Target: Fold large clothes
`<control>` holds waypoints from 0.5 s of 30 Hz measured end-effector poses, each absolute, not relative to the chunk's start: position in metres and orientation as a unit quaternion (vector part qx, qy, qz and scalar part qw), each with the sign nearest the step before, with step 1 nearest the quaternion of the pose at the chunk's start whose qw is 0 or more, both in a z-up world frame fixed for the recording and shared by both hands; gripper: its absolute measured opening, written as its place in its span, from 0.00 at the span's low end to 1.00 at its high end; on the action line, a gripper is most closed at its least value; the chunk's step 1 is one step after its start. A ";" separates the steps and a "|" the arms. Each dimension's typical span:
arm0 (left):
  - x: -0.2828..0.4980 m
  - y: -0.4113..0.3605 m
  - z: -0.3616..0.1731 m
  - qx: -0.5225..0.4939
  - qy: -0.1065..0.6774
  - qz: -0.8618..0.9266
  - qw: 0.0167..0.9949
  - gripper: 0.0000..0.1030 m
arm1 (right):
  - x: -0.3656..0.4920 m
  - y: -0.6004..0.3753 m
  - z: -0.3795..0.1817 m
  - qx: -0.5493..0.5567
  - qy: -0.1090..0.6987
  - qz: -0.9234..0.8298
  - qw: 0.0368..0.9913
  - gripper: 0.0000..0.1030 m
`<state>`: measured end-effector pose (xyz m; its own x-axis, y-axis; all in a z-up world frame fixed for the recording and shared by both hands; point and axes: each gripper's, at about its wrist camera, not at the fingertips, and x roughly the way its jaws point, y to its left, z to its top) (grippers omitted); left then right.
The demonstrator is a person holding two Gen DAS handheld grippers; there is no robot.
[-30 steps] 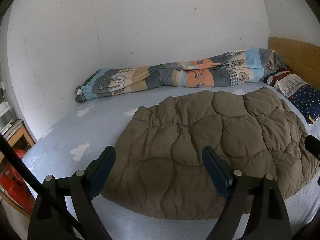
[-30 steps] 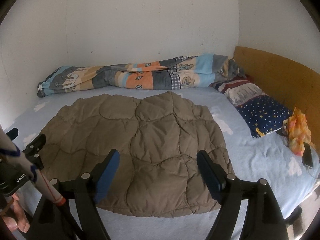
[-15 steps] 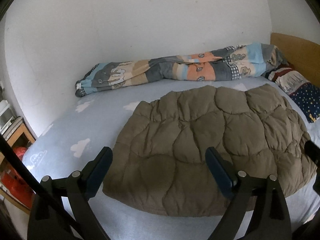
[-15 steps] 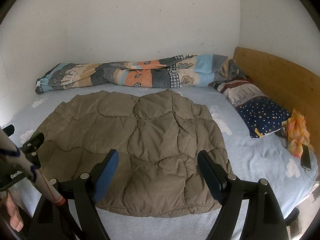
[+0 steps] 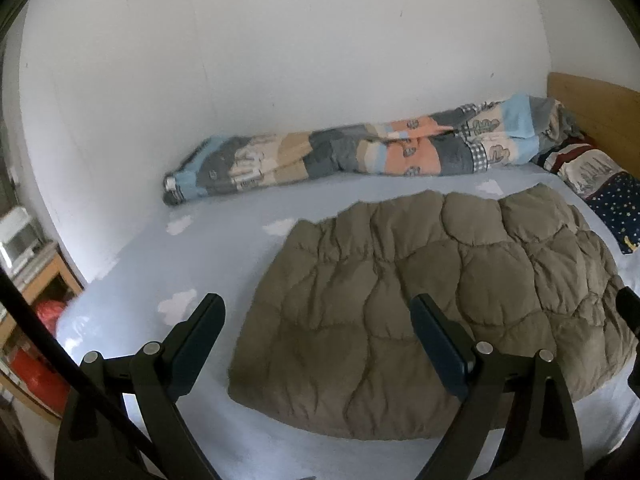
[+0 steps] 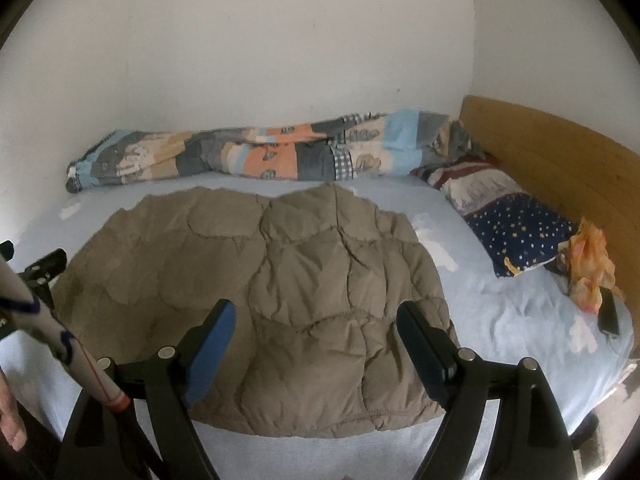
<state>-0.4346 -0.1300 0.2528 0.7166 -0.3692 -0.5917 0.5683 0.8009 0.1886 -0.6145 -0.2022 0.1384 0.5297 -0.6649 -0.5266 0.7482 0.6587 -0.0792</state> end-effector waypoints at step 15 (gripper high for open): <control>-0.442 -0.138 0.259 0.206 0.263 -0.254 0.908 0.91 | -0.617 -0.188 0.145 0.059 0.243 -0.405 0.880 0.86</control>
